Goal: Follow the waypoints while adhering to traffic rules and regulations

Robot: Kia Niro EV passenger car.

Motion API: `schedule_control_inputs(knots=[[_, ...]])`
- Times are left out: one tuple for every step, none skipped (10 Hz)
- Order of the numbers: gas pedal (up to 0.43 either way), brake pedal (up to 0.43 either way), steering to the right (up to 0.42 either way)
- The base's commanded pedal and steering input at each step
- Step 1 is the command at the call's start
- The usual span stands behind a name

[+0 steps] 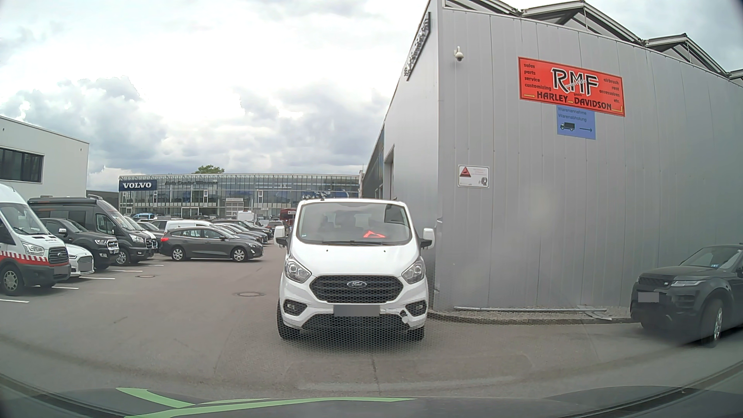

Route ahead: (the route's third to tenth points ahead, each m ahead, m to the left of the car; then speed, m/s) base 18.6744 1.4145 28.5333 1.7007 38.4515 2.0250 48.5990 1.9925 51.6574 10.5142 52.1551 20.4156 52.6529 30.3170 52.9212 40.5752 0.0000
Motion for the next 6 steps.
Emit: schedule_control_inputs(knots=[[0.000, 0.335, 0.006], [0.000, 0.335, 0.006], [0.000, 0.335, 0.006], [0.000, 0.335, 0.006], [0.000, 0.335, 0.006], [0.000, 0.335, 0.005]])
